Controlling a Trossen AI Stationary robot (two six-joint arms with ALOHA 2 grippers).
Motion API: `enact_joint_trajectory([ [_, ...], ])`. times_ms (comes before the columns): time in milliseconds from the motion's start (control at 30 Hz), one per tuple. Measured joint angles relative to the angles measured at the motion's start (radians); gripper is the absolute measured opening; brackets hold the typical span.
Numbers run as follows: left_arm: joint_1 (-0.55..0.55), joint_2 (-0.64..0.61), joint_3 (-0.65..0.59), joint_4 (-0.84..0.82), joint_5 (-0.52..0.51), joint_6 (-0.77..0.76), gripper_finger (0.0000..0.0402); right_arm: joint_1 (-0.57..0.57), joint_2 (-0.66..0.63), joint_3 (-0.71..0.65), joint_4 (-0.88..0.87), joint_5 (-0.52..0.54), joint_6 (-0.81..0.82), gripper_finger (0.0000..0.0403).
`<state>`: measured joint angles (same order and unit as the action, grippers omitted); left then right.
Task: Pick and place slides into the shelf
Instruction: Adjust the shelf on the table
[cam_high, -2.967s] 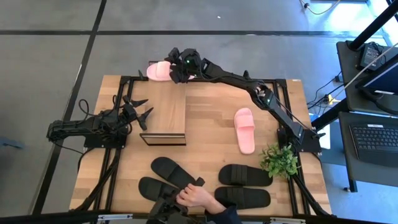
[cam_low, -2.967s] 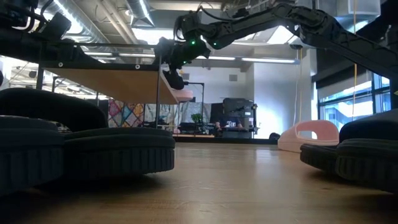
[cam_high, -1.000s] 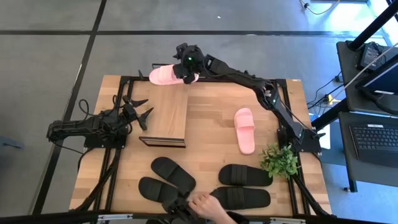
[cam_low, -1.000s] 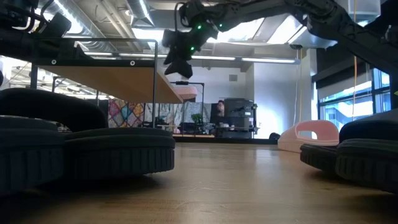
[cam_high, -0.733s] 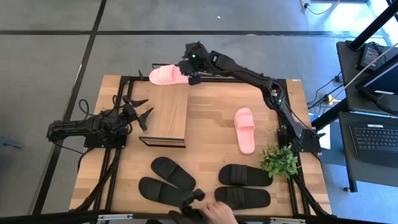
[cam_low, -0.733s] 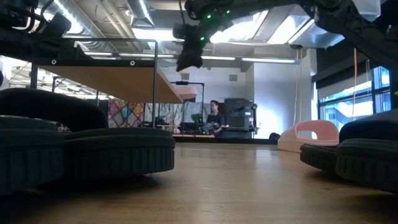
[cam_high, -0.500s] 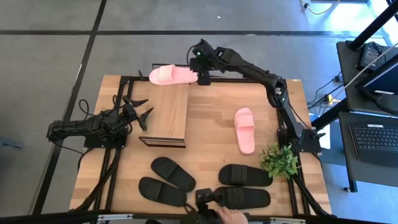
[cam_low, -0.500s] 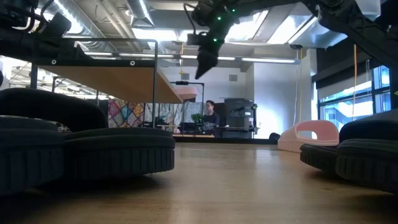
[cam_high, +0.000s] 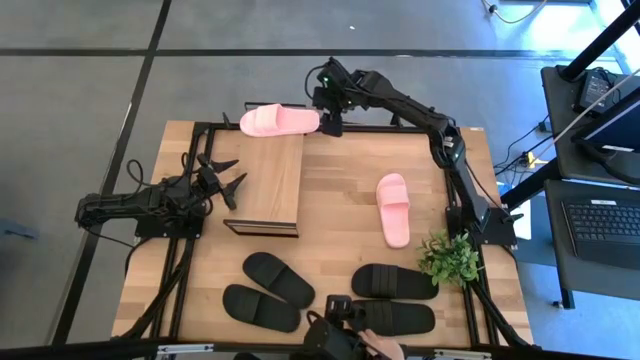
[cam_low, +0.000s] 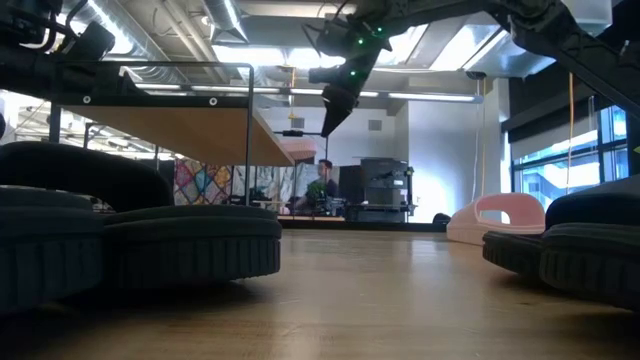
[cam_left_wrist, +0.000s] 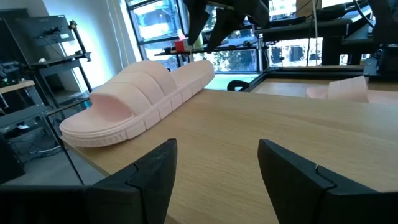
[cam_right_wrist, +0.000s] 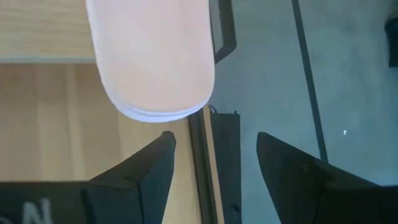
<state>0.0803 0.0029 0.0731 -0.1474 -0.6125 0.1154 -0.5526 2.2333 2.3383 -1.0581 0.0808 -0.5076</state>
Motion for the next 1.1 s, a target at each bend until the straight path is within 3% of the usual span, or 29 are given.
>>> enact_joint_trajectory([
  [367, 0.000, 0.001, 0.009, -0.004, 0.000, 0.009, 0.0217, 0.010, 0.002, 0.000, -0.083, -0.005, 0.036, 0.0226],
  [500, -0.001, 0.001, 0.077, -0.003, 0.001, 0.030, 0.0217, 0.015, 0.003, 0.000, -0.135, -0.005, 0.067, 0.0226],
  [667, -0.006, 0.000, 0.192, -0.120, 0.009, -0.016, 0.0217, 0.016, 0.004, 0.000, -0.176, -0.005, 0.109, 0.0226],
  [767, -0.007, 0.000, 0.224, -0.156, 0.119, -0.064, 0.0217, 0.016, 0.004, 0.000, -0.198, -0.005, 0.114, 0.0226],
  [1100, -0.013, 0.003, 0.237, -0.161, 0.712, -0.251, 0.0217, 0.019, 0.004, 0.000, -0.213, -0.005, 0.115, 0.0226],
])
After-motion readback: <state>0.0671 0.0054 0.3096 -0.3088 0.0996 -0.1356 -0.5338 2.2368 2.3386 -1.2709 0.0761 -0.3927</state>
